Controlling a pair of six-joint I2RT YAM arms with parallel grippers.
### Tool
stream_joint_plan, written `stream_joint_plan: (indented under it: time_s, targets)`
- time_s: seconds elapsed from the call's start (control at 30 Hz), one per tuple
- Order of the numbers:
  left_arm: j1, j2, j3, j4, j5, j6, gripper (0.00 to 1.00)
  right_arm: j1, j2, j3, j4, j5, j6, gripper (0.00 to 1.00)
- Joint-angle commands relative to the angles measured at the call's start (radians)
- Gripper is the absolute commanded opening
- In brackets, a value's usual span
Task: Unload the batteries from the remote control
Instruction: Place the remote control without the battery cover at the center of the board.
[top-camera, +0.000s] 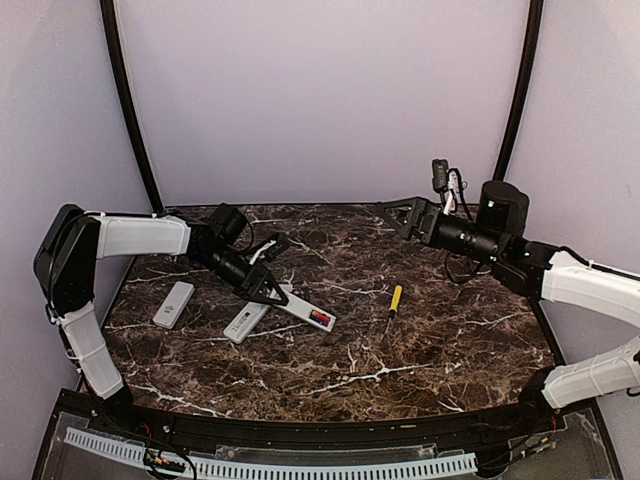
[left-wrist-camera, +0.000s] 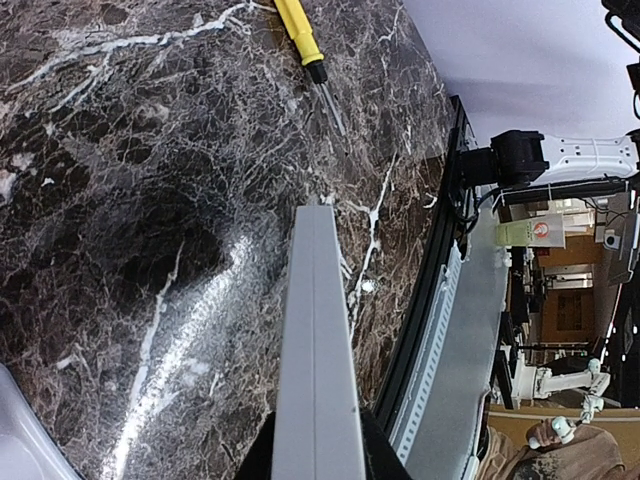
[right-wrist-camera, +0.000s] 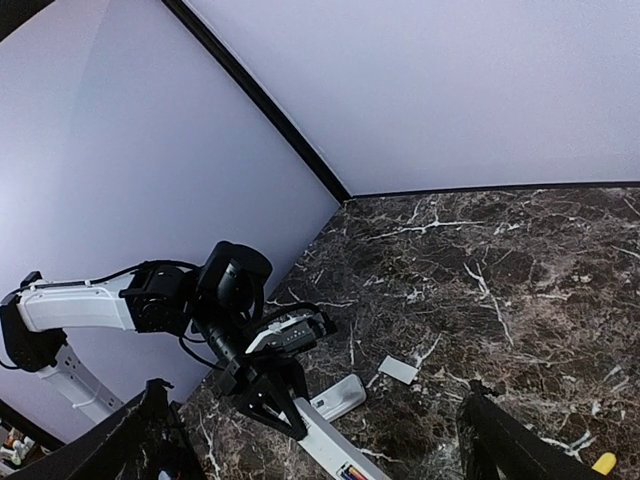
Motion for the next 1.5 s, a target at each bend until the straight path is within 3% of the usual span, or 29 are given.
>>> stream_joint_plan:
  time_s: [0.0, 0.47, 0.8, 1.07, 1.27, 1.47]
  targets:
    - [0.002, 0.028, 0.071, -0.089, -0.001, 0.059, 0.01, -0.004, -0.009, -0.031, -0.026, 0.032, -0.012, 0.99]
    - [-0.031, 0.211, 0.206, -0.154, -0.004, 0.056, 0.08, -0.007, 0.070, -0.031, 0.018, -0.013, 0.020, 0.99]
    - [-0.041, 0.265, 0.247, -0.157, -0.073, 0.016, 0.40, -0.007, 0.111, -0.025, 0.056, -0.050, 0.038, 0.98]
    - [-0.044, 0.268, 0.251, -0.149, -0.174, 0.001, 0.53, -0.008, 0.132, -0.008, 0.017, -0.032, 0.021, 0.96]
    - [-0.061, 0.237, 0.248, -0.142, -0.272, 0.011, 0.67, -0.007, 0.121, 0.011, -0.114, 0.053, -0.013, 0.96]
    - [-0.067, 0.141, 0.226, -0.097, -0.391, -0.007, 0.72, -0.007, 0.152, 0.043, -0.262, 0.157, 0.001, 0.94]
